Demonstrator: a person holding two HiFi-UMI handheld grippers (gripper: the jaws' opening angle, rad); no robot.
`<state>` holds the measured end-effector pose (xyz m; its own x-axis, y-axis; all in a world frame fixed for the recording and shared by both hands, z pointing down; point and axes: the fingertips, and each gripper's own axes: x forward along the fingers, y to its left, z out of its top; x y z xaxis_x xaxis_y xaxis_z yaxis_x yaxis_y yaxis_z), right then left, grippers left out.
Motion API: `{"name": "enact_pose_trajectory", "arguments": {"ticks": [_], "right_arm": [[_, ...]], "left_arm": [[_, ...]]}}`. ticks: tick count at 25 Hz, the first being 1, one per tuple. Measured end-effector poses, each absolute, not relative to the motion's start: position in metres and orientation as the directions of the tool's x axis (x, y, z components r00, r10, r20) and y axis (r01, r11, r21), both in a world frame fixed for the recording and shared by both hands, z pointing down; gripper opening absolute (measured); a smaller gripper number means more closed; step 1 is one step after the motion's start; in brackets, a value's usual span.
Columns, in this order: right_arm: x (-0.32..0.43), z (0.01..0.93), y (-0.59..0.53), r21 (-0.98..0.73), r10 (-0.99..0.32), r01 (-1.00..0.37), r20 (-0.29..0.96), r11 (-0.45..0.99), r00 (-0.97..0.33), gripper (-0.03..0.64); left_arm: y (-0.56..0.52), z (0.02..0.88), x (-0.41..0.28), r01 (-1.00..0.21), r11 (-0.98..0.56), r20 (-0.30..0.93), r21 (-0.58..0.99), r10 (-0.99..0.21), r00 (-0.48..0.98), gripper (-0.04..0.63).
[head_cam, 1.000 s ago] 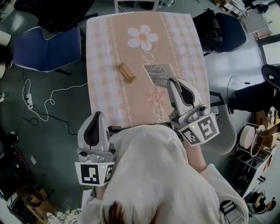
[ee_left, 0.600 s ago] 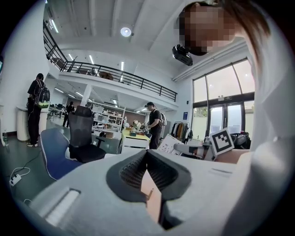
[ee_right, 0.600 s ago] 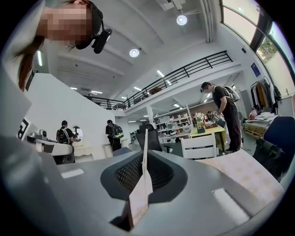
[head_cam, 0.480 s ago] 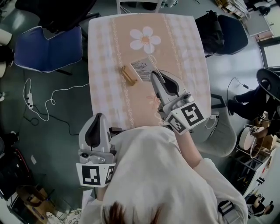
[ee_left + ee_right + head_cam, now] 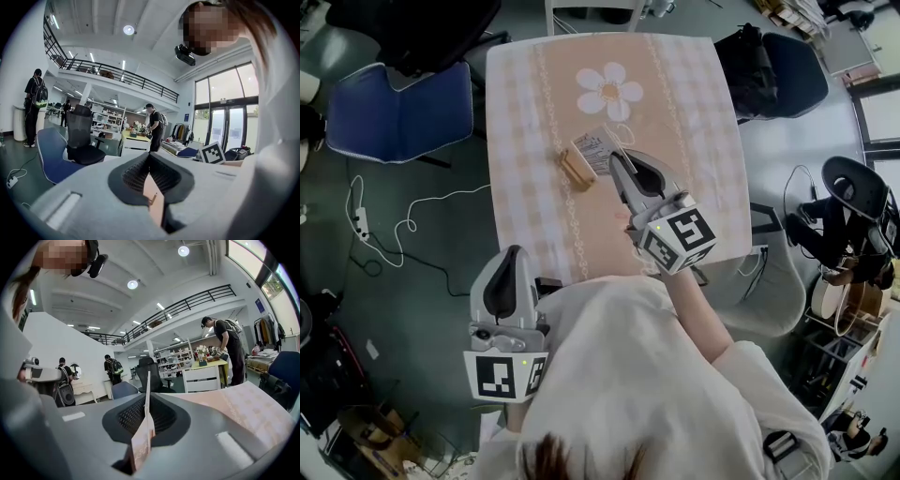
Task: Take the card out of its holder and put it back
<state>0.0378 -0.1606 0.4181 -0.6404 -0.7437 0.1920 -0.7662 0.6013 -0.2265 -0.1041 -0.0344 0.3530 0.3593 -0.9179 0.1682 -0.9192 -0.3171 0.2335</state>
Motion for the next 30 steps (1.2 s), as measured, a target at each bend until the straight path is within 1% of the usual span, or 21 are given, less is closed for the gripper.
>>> {"name": "enact_pose_trajectory", "arguments": {"ticks": [15, 27, 30], "right_arm": [[0.023, 0.461, -0.167, -0.208, -0.704, -0.766, 0.307, 0.608, -0.641, 0.015], [0.021, 0.47, -0.168, -0.199, -0.694, -0.767, 0.335, 0.61, -0.638, 0.015], [0.02, 0.47, -0.17, -0.2, -0.694, -0.777, 0.358, 0.597, -0.625, 0.015]], "left_arm": [[-0.04, 0.359, -0.113, -0.924, -0.299, 0.181, 0.24, -0.921, 0.345, 0.0], [-0.041, 0.358, -0.112, -0.924, -0.289, 0.182, 0.252, -0.923, 0.338, 0.0], [-0.041, 0.358, -0.113, -0.924, -0.292, 0.178, 0.247, -0.924, 0.339, 0.0]]}}
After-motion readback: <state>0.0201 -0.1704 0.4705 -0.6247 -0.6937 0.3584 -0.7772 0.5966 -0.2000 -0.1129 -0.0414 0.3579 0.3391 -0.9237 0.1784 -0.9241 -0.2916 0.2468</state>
